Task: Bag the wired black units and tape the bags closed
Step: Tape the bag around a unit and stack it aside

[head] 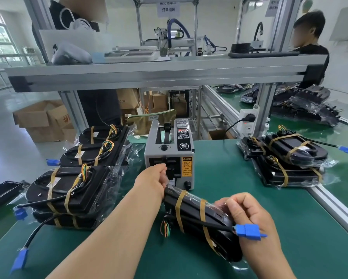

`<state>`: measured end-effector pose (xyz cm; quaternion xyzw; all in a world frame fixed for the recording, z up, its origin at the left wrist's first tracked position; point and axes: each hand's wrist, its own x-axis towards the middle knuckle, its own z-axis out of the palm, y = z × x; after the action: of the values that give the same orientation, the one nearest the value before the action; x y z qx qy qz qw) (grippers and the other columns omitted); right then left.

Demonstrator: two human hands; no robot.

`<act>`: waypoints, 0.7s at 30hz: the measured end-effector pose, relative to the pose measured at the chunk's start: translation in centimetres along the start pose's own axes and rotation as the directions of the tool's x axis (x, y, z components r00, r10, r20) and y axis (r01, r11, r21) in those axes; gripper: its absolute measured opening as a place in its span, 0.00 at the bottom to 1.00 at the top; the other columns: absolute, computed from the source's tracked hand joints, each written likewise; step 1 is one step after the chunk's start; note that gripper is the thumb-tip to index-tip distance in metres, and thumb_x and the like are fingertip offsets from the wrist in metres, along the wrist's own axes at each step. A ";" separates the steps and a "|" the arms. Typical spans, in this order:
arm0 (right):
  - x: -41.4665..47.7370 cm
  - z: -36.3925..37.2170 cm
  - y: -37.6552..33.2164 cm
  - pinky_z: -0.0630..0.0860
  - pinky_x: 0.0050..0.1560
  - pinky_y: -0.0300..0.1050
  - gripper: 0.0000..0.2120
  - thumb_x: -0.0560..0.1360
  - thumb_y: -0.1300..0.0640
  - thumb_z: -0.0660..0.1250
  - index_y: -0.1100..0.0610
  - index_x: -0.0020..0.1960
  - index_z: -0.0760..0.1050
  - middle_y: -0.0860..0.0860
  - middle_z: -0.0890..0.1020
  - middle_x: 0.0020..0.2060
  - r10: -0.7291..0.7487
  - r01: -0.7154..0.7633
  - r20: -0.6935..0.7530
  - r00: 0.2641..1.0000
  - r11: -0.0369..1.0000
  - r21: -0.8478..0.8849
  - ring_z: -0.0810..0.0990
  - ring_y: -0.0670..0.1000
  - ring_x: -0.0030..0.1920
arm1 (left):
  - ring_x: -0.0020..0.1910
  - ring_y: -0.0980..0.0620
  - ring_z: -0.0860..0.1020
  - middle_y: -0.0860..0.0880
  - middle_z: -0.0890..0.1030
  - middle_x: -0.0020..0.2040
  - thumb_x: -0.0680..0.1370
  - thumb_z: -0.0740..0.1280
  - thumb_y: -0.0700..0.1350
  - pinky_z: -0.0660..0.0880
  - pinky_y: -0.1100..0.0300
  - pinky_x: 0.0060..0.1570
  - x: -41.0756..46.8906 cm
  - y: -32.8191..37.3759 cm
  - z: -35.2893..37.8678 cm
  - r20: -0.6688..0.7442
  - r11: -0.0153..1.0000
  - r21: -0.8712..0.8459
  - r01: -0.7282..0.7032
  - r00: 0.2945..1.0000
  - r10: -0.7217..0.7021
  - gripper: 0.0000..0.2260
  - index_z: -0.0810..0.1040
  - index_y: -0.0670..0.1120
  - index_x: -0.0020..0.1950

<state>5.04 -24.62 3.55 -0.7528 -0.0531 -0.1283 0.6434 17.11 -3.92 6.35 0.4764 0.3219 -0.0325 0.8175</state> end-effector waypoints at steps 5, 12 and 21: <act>-0.1 0.2 -0.2 0.75 0.36 0.31 0.14 0.81 0.59 0.63 0.47 0.40 0.79 0.46 0.86 0.39 0.014 -0.015 -0.033 0.999 1.000 -0.008 0.82 0.46 0.37 | 0.13 0.58 0.62 0.51 0.67 0.21 0.78 0.68 0.39 0.65 0.69 0.16 1.7 -0.1 0.2 -0.055 0.996 -0.086 0.008 0.998 -0.013 0.16 0.74 0.42 0.66; -0.7 0.7 -0.5 0.74 0.36 0.30 0.13 0.81 0.57 0.64 0.48 0.39 0.78 0.46 0.85 0.38 0.030 -0.029 -0.056 0.998 0.999 0.022 0.81 0.45 0.36 | 0.22 0.57 0.66 0.52 0.71 0.27 0.74 0.71 0.39 0.64 0.66 0.20 -3.3 -0.3 -0.9 -0.194 0.969 0.025 -0.245 0.950 0.245 0.05 0.76 0.43 0.47; -2.2 2.2 -1.4 0.74 0.34 0.35 0.12 0.81 0.59 0.63 0.54 0.39 0.78 0.50 0.83 0.36 0.088 -0.070 -0.113 0.990 0.985 0.157 0.79 0.51 0.35 | 0.29 0.63 0.76 0.56 0.82 0.30 0.72 0.73 0.45 0.70 0.73 0.34 -15.2 -4.8 -3.2 0.382 0.650 0.444 -0.617 0.787 0.485 0.06 0.85 0.50 0.35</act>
<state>2.89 -22.09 4.03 -0.6939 0.0058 -0.1429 0.7058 1.79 -7.83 10.05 0.7574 0.0409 0.0736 0.6475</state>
